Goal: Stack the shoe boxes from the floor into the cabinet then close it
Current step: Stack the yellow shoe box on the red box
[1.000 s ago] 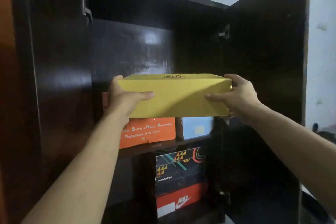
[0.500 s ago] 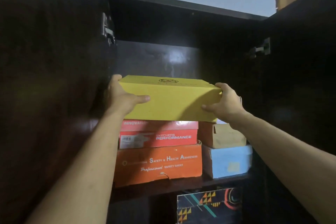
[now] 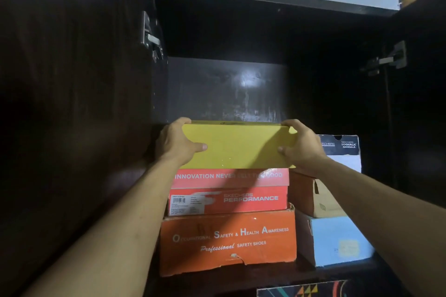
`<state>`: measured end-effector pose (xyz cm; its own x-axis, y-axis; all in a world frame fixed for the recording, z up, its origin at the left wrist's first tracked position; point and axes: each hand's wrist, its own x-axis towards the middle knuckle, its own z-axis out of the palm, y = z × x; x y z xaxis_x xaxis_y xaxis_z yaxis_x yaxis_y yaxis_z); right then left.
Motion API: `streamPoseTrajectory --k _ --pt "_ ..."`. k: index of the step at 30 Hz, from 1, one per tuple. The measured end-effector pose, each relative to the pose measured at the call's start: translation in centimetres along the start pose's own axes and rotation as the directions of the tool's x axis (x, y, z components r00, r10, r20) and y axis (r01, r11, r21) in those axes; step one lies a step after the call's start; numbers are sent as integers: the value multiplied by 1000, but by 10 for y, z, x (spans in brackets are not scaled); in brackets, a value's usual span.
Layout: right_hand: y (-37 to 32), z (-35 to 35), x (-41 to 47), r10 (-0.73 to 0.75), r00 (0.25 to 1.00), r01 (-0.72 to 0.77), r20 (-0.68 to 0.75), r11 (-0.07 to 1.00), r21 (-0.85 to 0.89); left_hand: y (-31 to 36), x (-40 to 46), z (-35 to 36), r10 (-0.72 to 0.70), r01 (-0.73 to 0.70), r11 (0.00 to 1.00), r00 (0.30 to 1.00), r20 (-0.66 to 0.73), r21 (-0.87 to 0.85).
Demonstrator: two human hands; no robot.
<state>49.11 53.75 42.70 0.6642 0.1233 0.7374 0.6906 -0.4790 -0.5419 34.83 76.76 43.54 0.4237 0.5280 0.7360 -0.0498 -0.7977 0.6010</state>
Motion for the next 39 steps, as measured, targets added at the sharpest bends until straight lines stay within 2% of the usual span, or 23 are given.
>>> streamPoseTrajectory --k 8,19,30,33,36,39 --pt "3 24 20 29 999 -29 30 1000 10 -12 12 7 -14 14 999 1000 1 36" --pt "9 33 23 77 997 -77 8 997 19 -28 8 19 -8 6 997 999 -32 -73" --pt "24 41 20 190 981 -188 -36 980 59 -36 7 28 -81 84 996 988 -133 18" --pt "27 41 13 177 984 -175 -28 983 48 -34 4 29 -78 84 996 987 -140 42" --pt "24 29 3 143 990 -143 -16 990 23 -25 -6 31 -21 44 991 984 -177 128" --pt "17 5 -15 95 995 -95 23 995 22 -8 -24 42 162 -105 960 964 -210 258"
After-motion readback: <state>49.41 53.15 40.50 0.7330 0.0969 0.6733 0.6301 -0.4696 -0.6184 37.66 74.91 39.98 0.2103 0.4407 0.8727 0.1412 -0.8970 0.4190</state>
